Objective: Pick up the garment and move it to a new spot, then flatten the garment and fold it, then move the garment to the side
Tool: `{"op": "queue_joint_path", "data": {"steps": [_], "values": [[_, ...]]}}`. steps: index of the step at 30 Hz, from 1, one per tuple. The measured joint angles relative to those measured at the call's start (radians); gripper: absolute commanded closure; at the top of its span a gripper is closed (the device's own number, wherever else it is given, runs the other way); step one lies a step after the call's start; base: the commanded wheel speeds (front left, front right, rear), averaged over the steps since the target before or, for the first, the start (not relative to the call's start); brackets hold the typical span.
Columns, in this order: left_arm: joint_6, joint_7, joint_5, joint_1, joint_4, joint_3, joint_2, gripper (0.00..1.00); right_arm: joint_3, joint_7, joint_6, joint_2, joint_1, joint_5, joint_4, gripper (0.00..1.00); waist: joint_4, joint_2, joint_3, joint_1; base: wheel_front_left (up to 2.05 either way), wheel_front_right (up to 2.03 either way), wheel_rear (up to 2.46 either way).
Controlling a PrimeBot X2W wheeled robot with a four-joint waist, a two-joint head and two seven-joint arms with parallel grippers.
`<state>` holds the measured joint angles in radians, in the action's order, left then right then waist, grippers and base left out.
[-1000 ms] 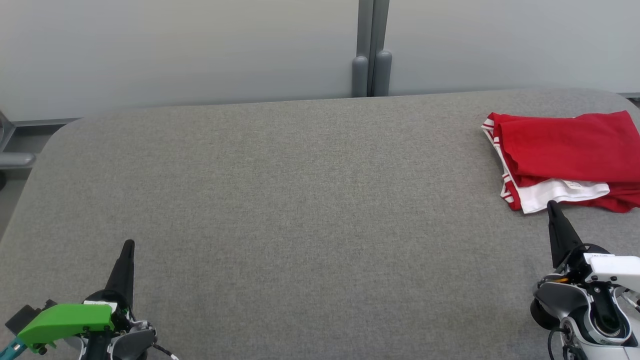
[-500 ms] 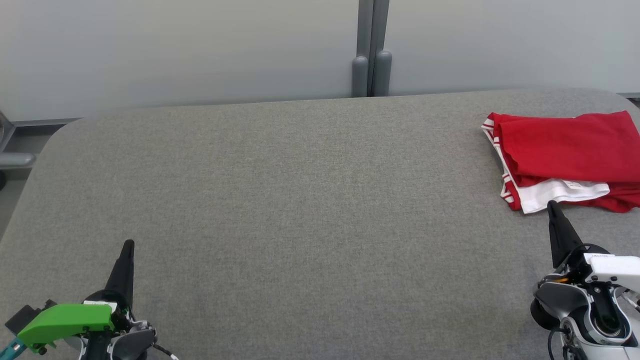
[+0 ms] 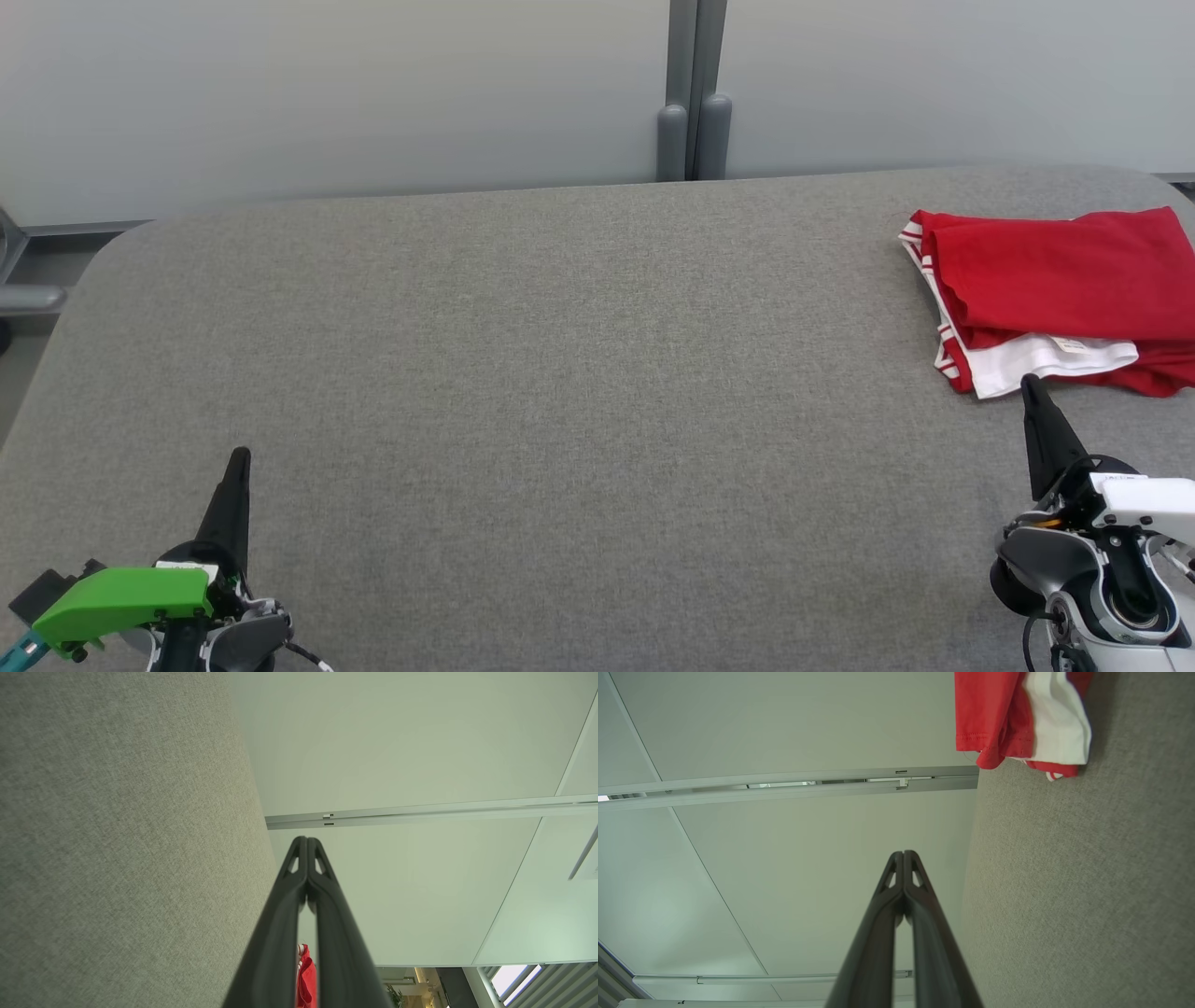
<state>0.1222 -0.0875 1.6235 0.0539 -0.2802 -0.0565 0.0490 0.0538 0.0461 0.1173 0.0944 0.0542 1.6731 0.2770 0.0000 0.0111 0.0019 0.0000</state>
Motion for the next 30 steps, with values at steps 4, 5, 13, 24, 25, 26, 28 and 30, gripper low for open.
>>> {"op": "queue_joint_path", "data": {"steps": [4,5,13,24,25,26,28,30], "values": [[0.000,0.000,0.000,0.000,0.000,0.000,0.000,1.00,0.000,0.000,0.000,0.000,0.000,0.000,0.000,1.00,0.000,0.0000,0.000,0.0000,0.00,0.00,0.00],[0.000,0.000,0.000,0.000,0.000,0.000,0.000,1.00,0.000,0.000,0.000,0.000,0.000,0.000,0.000,1.00,0.000,0.0000,0.000,0.0000,0.00,0.00,0.00],[0.000,0.000,0.000,0.000,0.000,0.000,0.000,1.00,0.001,0.000,0.000,0.000,0.000,0.000,0.001,1.00,0.000,0.0000,0.000,0.0000,0.00,0.00,0.00],[0.000,0.000,0.000,0.000,0.000,-0.001,0.000,1.00,0.002,0.000,0.000,-0.001,0.000,0.000,0.001,1.00,0.000,0.0000,0.000,0.0000,0.00,0.00,0.00],[0.000,0.000,0.000,0.000,0.000,-0.001,0.000,1.00,0.002,0.000,0.000,-0.001,0.000,0.000,0.001,1.00,0.000,0.0000,0.000,0.0000,0.00,0.00,0.00],[0.000,0.000,0.000,0.000,0.000,-0.001,0.000,1.00,0.002,0.000,0.000,-0.001,0.000,0.000,0.001,1.00,0.000,0.0000,0.000,0.0000,0.00,0.00,0.00],[0.000,0.000,0.000,0.000,0.000,-0.001,0.000,1.00,0.002,0.000,0.000,-0.001,0.000,0.000,0.001,1.00,0.000,0.0000,0.000,0.0000,0.00,0.00,0.00],[0.000,0.000,0.000,0.000,0.000,-0.001,0.000,1.00,0.002,0.000,0.000,-0.001,0.000,0.000,0.001,1.00,0.000,0.0000,0.000,0.0000,0.00,0.00,0.00]]}}
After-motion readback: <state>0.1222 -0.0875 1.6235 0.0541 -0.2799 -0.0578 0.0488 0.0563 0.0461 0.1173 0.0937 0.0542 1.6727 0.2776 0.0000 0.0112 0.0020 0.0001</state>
